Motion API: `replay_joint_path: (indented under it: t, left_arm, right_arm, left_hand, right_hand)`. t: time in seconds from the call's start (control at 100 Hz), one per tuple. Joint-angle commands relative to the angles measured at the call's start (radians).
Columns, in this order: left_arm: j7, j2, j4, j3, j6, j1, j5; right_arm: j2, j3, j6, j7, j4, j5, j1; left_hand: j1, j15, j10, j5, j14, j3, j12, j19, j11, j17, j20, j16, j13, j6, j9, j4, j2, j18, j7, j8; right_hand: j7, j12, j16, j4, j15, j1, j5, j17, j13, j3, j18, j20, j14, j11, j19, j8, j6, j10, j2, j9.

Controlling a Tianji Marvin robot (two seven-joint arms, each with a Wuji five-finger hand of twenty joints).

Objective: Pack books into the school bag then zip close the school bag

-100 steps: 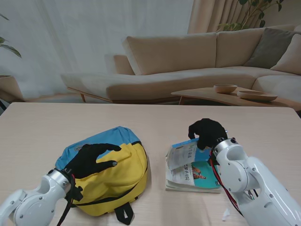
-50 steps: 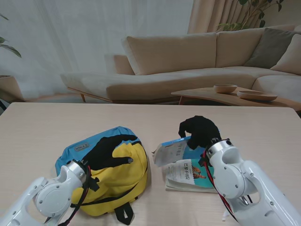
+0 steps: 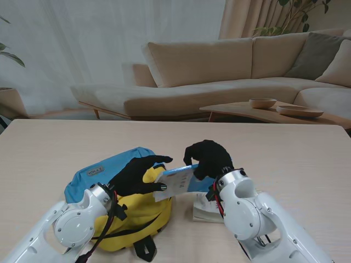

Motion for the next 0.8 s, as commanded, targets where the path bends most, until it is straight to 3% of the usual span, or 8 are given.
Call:
replay_joint_path:
  t: [0.0, 0.13, 0.27, 0.34, 0.4, 0.52, 0.73, 0.79]
  left_arm:
    - [-0.024, -0.006, -0.006, 0.005, -0.002, 0.000, -0.006]
    - [-0.030, -0.005, -0.003, 0.010, -0.007, -0.005, -0.005]
    - [-0.040, -0.002, -0.007, 0.006, -0.022, -0.003, -0.004]
    - [-0.034, -0.002, -0.008, 0.005, -0.033, -0.002, 0.003]
    - [-0.038, -0.001, -0.012, 0.003, -0.038, 0.000, 0.001]
    - [-0.054, 0.001, -0.017, -0.001, -0.049, 0.003, -0.025]
    - [-0.034, -0.008, -0.021, -0.016, -0.043, 0.020, -0.085]
    - [-0.027, -0.011, -0.023, -0.024, -0.042, 0.028, -0.103]
  right_arm:
    - [-0.022, -0.021, 0.007, 0.004, -0.019, 0.007, -0.004]
    - [-0.029, -0.058, 0.028, -0.016, -0.020, 0.020, 0.005]
    - [-0.035, -0.085, 0.046, -0.033, -0.024, 0.033, 0.013]
    - [-0.038, -0.095, 0.052, -0.040, -0.024, 0.033, 0.016]
    - [-0.040, -0.102, 0.059, -0.045, -0.024, 0.034, 0.018]
    - [-0.041, -0.108, 0.064, -0.047, -0.024, 0.038, 0.020]
    - [-0.026, -0.095, 0.024, 0.000, -0.032, 0.027, 0.013]
    - [-0.022, -0.088, 0.007, 0.014, -0.035, 0.025, 0.009]
  left_hand:
    - [-0.021, 0.025, -0.010, -0.017, -0.013, 0.044, 0.009, 0.004, 0.025, 0.003, 0.031, 0.005, 0.016, 0.016, 0.029, -0.028, -0.015, -0.011, 0.027, 0.020]
    - [0.079, 0.126, 0.003, 0.052, 0.005, 0.114, 0.058, 0.179, 0.093, 0.048, 0.069, 0.058, 0.087, 0.032, 0.111, -0.006, 0.003, 0.007, 0.123, 0.087]
    - [0.184, 0.258, 0.002, 0.140, 0.026, 0.154, 0.117, 0.369, 0.197, 0.110, 0.054, 0.104, 0.189, 0.017, 0.232, 0.002, 0.011, 0.029, 0.281, 0.213]
    - [0.337, 0.321, -0.005, 0.181, 0.040, 0.083, 0.160, 0.458, 0.254, 0.157, 0.049, 0.118, 0.256, -0.018, 0.311, -0.047, -0.032, 0.041, 0.379, 0.294]
    - [0.462, 0.368, -0.008, 0.212, 0.055, 0.004, 0.338, 0.525, 0.190, 0.201, 0.045, 0.125, 0.311, -0.043, 0.421, -0.040, -0.033, 0.053, 0.462, 0.306]
    - [0.632, 0.451, -0.016, 0.302, 0.086, -0.065, 0.441, 0.634, 0.102, 0.285, 0.063, 0.145, 0.405, -0.087, 0.589, -0.041, 0.038, 0.079, 0.529, 0.334]
    - [0.730, 0.655, -0.003, 0.454, 0.148, -0.069, 0.475, 0.764, 0.402, 0.481, 0.155, 0.227, 0.543, -0.151, 0.557, -0.017, 0.140, 0.172, 0.579, 0.543]
    - [0.729, 0.718, -0.006, 0.490, 0.157, -0.059, 0.509, 0.797, 0.479, 0.529, 0.182, 0.259, 0.567, -0.162, 0.543, -0.009, 0.152, 0.187, 0.617, 0.614]
  right_hand:
    - [0.094, -0.003, 0.014, 0.133, 0.055, 0.096, 0.125, 0.009, 0.113, 0.224, 0.029, 0.021, 0.036, 0.048, 0.040, 0.041, -0.043, -0.030, 0.082, 0.017]
    - [0.090, -0.004, 0.016, 0.132, 0.055, 0.095, 0.124, 0.006, 0.111, 0.224, 0.027, 0.022, 0.036, 0.050, 0.042, 0.042, -0.043, -0.028, 0.087, 0.015]
    - [0.087, -0.005, 0.016, 0.130, 0.054, 0.095, 0.124, 0.004, 0.107, 0.224, 0.028, 0.023, 0.038, 0.050, 0.042, 0.042, -0.041, -0.027, 0.092, 0.012]
    - [0.084, -0.005, 0.016, 0.129, 0.054, 0.095, 0.123, 0.001, 0.105, 0.224, 0.029, 0.024, 0.040, 0.051, 0.043, 0.041, -0.038, -0.025, 0.094, 0.009]
    - [0.080, -0.005, 0.016, 0.128, 0.053, 0.095, 0.122, -0.001, 0.102, 0.224, 0.028, 0.024, 0.040, 0.051, 0.043, 0.041, -0.036, -0.026, 0.098, 0.007]
    - [0.064, -0.005, 0.013, 0.123, 0.046, 0.087, 0.118, -0.011, 0.087, 0.224, 0.023, 0.025, 0.041, 0.049, 0.041, 0.037, -0.034, -0.025, 0.120, -0.005]
    - [-0.017, 0.005, 0.021, 0.107, -0.009, 0.028, 0.023, -0.084, -0.028, 0.143, -0.023, 0.023, 0.016, 0.034, 0.000, 0.065, -0.043, -0.052, 0.324, -0.103]
    - [-0.046, -0.022, 0.021, 0.111, -0.054, -0.006, -0.065, -0.136, -0.094, 0.100, -0.042, 0.016, 0.029, 0.005, -0.036, -0.005, -0.053, -0.052, 0.361, -0.158]
